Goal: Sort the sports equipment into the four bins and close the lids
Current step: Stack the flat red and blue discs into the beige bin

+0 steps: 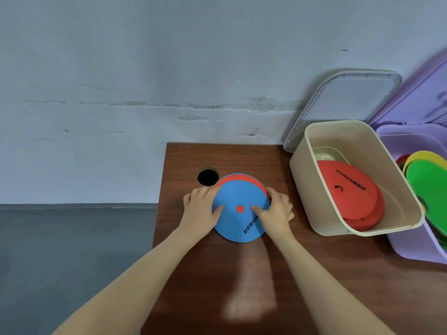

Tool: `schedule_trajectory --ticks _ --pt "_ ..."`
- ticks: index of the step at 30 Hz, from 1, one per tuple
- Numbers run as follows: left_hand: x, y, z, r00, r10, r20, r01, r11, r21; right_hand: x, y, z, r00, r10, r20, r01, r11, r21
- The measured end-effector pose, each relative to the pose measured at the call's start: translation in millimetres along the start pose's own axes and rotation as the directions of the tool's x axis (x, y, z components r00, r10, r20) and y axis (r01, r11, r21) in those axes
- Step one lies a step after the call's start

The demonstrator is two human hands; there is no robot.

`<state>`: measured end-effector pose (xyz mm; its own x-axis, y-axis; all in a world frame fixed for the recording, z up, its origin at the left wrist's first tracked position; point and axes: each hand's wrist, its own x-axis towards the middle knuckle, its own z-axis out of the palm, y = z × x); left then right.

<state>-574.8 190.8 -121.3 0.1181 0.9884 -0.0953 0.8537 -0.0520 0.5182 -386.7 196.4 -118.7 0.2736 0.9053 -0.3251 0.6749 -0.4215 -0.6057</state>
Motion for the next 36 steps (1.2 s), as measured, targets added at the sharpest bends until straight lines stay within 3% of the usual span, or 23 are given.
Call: schedule_trajectory --ticks 6,12,17,24,29,32,36 --pt "-35 4 8 0.993 -0.101 0.059 0.101 0.995 -0.004 -24 4 1 0.999 -0.038 -0.01 0.038 0.999 0.039" --pt "-71 8 9 0.987 -0.134 0.087 0.134 0.991 0.003 -64 20 2 0.994 -0.112 -0.013 0.112 0.993 -0.027" --pt "-94 12 11 0.988 -0.128 0.092 0.13 0.991 -0.018 -93 38 -5 0.99 -0.143 -0.011 0.144 0.982 0.125" --pt "-109 18 17 0.985 -0.101 0.143 0.101 0.995 0.004 -135 65 -12 0.998 -0.066 -0.024 0.07 0.937 0.343" --pt "-110 22 24 0.972 -0.03 0.232 0.027 0.999 0.017 -145 61 -22 0.987 -0.136 -0.084 0.158 0.905 0.395" --pt "-109 26 26 0.979 -0.011 0.205 0.023 0.998 -0.059 -149 59 -28 0.979 -0.178 -0.098 0.203 0.887 0.415" --pt "-113 31 28 0.988 -0.015 0.155 0.061 0.954 -0.295 -152 55 -42 0.964 -0.242 -0.108 0.265 0.861 0.435"
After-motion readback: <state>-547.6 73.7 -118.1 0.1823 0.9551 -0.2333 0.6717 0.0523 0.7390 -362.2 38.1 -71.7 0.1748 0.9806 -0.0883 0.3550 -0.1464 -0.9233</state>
